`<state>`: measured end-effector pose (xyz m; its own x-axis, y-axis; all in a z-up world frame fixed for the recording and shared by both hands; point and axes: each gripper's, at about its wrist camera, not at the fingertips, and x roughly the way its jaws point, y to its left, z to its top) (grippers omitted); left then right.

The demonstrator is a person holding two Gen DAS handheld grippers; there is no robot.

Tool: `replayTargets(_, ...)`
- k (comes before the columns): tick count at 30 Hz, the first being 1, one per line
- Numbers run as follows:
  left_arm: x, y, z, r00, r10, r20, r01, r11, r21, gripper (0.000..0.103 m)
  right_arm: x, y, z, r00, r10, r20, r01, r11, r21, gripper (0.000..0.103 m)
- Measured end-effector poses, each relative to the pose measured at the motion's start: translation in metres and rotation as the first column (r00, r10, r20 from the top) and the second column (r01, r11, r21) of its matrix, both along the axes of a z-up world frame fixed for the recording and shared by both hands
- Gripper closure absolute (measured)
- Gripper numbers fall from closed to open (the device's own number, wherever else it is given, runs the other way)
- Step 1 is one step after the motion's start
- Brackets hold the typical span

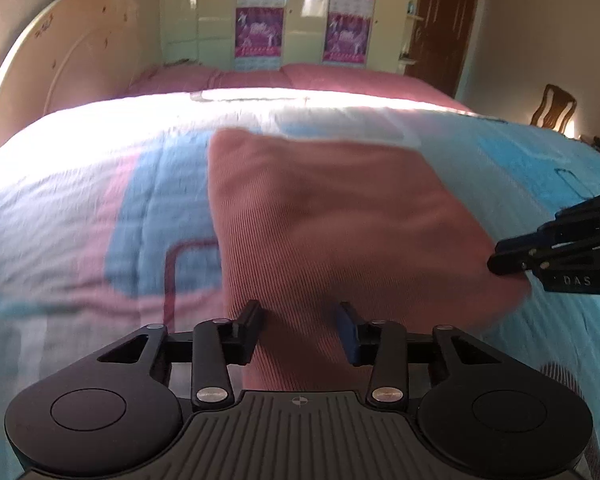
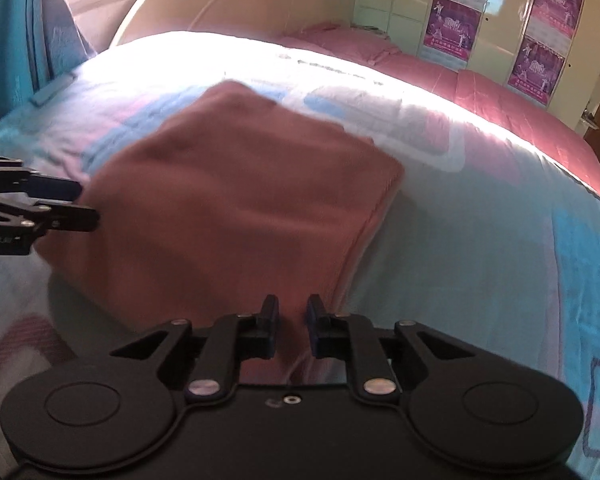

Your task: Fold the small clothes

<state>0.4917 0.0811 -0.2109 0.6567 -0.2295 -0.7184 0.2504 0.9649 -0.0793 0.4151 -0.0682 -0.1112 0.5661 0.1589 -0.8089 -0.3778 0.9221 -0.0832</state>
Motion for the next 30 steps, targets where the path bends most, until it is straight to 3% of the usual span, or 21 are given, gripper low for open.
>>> replayTargets(5, -0.010, -0.008, -0.016, 1.000, 0.018, -0.004, -0.018, 0.999, 0.041, 0.062, -0.001, -0.005, -0.016, 0.999, -0.033, -0.008, 0.033, 0.999, -0.041, 0.090)
replayTargets(10, -0.028, -0.018, -0.013, 0.999, 0.028, 0.021, -0.031, 0.993, 0.112, 0.062, -0.007, -0.010, -0.019, 0.998, -0.061, -0.009, 0.061, 0.998, -0.033, 0.086)
replayTargets(14, -0.062, -0.015, 0.006, 0.997, 0.076, 0.031, -0.079, 0.991, 0.103, 0.062, -0.035, -0.018, -0.002, 0.996, -0.087, 0.025, 0.087, 0.996, 0.007, 0.092)
replayTargets(19, -0.116, -0.013, 0.039, 0.985, 0.140, 0.098, -0.148, 0.986, 0.075, 0.062, -0.087, -0.032, 0.035, 0.989, -0.116, 0.088, 0.109, 0.990, 0.087, 0.086)
replayTargets(21, -0.134, -0.016, 0.053, 0.979, 0.160, 0.127, -0.170, 0.982, 0.078, 0.055, -0.109, -0.036, 0.050, 0.985, -0.128, 0.117, 0.114, 0.986, 0.119, 0.078)
replayTargets(22, -0.144, -0.019, 0.059, 0.977, 0.164, 0.140, -0.176, 0.982, 0.076, 0.047, -0.118, -0.038, 0.055, 0.983, -0.132, 0.130, 0.114, 0.985, 0.133, 0.071)
replayTargets(28, -0.200, -0.036, 0.090, 0.958, 0.159, 0.239, -0.182, 0.980, 0.078, 0.020, -0.178, -0.047, 0.083, 0.968, -0.143, 0.207, 0.110, 0.980, 0.164, 0.056)
replayTargets(30, -0.217, -0.041, 0.098, 0.950, 0.160, 0.267, -0.185, 0.980, 0.073, 0.010, -0.195, -0.052, 0.088, 0.959, -0.169, 0.226, 0.130, 0.976, 0.175, 0.042)
